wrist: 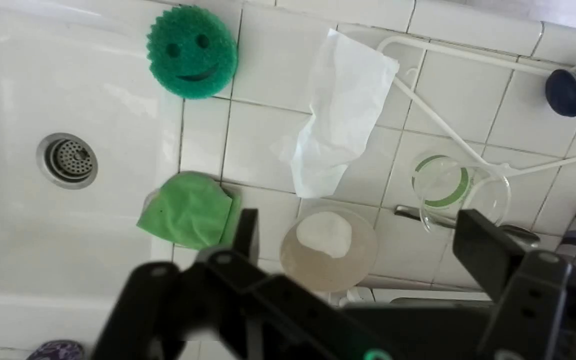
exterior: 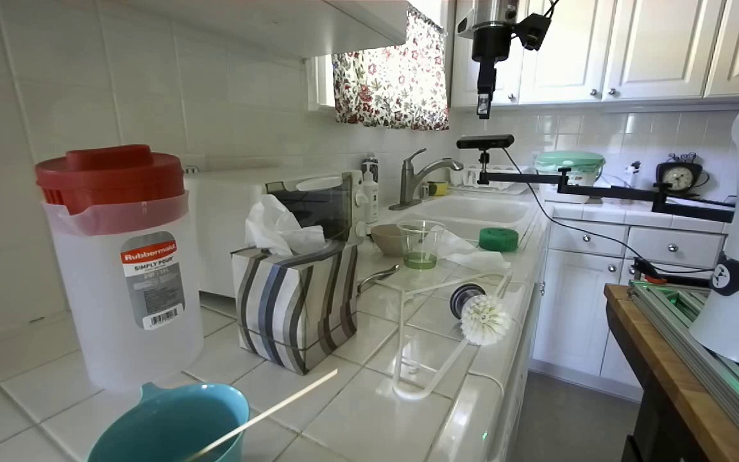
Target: Use the white napkin to wipe the top of the oven.
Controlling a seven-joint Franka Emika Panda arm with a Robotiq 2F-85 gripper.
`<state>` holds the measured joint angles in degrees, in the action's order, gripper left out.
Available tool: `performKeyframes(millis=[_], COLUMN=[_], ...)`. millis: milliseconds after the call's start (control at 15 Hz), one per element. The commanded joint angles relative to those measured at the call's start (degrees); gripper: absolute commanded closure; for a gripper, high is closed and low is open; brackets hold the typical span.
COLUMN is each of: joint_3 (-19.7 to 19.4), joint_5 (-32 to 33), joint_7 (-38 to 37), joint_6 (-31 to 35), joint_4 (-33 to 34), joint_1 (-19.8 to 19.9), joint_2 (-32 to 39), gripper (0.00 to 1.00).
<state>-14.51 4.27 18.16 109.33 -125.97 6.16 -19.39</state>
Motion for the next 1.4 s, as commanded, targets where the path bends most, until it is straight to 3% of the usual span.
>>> performKeyframes(millis=[0, 200, 800, 1000, 1267, 1333], joint_3=[0.63, -0.1, 1.82, 1.47, 0.06, 0.47], joint_5=[-0.25, -1.2, 5.16, 10.44, 5.38, 7.37], joint_7=[0.21, 1.66, -0.25, -4.02, -5.08, -4.65], joint_6=[-0.16, -0.57, -1.41, 4.53, 13.37, 10.87], joint_4=[0.15, -0.13, -6.49, -8.51, -9.93, -9.1], joint_1=[0.72, 0.65, 1.67, 3.52, 4.57, 4.94], joint_2=[0.1, 0.28, 4.37, 5.4, 7.53, 7.68], gripper=[0.0, 0.0, 0.0, 0.0, 0.0, 0.0])
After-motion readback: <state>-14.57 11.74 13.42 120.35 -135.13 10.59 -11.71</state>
